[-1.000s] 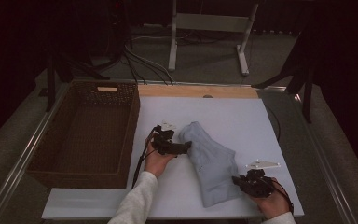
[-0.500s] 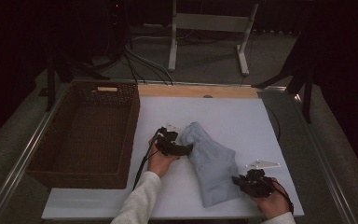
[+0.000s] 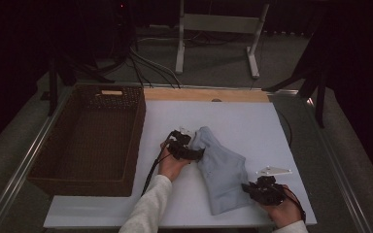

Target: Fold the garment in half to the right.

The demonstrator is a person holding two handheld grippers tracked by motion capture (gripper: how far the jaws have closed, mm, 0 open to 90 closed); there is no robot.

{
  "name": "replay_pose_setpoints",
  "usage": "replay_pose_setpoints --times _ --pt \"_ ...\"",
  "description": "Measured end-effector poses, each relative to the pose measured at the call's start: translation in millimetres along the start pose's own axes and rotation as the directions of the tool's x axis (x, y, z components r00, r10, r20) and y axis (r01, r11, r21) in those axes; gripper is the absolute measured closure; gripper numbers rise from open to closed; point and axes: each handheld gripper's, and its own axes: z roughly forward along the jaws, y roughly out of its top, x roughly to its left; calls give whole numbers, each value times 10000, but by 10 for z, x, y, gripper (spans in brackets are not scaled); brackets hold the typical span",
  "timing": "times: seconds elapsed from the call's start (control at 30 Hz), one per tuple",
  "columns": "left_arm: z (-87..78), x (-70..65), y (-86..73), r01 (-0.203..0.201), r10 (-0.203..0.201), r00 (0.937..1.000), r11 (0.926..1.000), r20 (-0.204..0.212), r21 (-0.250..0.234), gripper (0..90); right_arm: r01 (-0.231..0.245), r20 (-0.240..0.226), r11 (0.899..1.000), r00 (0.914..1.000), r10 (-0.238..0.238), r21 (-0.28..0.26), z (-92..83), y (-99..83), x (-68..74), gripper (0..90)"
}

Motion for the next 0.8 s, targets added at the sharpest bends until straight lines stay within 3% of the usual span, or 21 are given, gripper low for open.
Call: replay_pose_setpoints --times 0.17,0.4,0.57,0.8 --pt "31 -41 22 -203 202 9996 9998 212 11 284 20 2 10000 10000 -20 13 3 1 4 788" --pt "71 -94 50 -264 261 9979 9996 592 47 486 79 -33 10000 10000 -79 46 8 2 10 788" --pt "102 -117 59 -158 136 9944 9997 1047 203 743 87 -63 9999 9999 -87 52 8 2 13 785" --pt "94 -106 65 -26 -10 9922 9996 1243 285 811 -162 -250 9999 9996 162 -4 9 -1 -13 720"
